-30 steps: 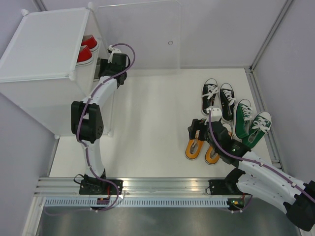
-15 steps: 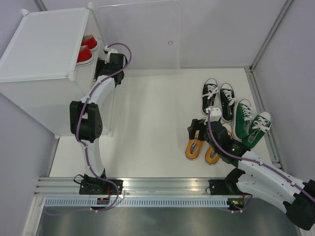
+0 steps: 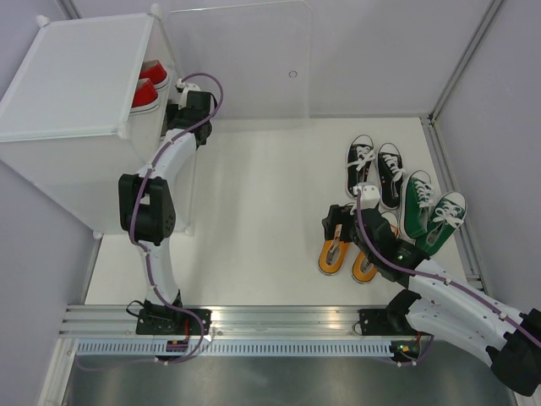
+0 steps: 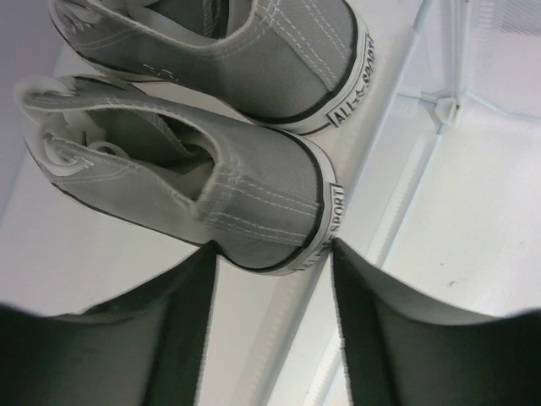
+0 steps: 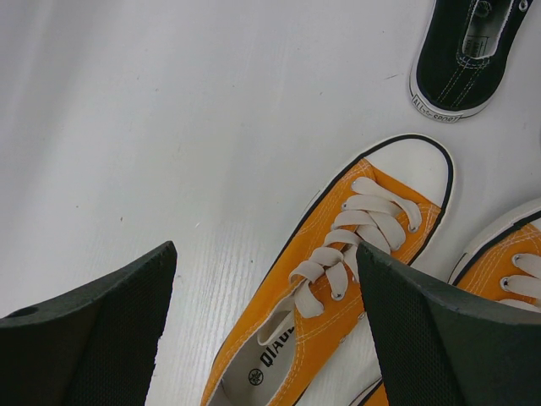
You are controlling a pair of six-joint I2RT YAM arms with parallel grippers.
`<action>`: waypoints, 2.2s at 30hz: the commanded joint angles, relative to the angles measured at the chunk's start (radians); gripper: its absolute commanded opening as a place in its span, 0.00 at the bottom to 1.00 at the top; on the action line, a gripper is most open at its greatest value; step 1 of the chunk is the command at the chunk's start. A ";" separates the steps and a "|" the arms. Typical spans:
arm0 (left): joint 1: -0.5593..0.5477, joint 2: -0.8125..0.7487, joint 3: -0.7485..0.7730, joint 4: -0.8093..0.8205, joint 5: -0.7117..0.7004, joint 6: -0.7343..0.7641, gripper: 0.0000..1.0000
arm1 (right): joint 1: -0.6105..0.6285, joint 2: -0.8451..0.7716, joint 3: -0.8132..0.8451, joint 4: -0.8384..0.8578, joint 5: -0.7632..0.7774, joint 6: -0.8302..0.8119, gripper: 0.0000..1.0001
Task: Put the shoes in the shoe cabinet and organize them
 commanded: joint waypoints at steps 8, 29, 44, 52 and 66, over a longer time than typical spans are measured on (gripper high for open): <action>0.050 -0.058 -0.016 -0.036 -0.043 -0.082 0.77 | 0.004 -0.001 -0.003 0.045 -0.012 0.000 0.91; -0.087 -0.038 0.105 -0.032 0.151 -0.002 0.44 | 0.004 0.004 -0.003 0.043 -0.010 0.001 0.91; 0.013 0.073 0.159 -0.050 0.144 0.006 0.29 | 0.004 0.012 -0.002 0.045 -0.010 0.001 0.90; 0.069 0.065 0.173 -0.056 0.092 -0.014 0.29 | 0.004 0.015 -0.003 0.046 -0.012 0.001 0.91; 0.002 0.016 0.152 -0.052 0.214 -0.034 0.63 | 0.004 0.031 0.001 0.045 -0.010 0.001 0.90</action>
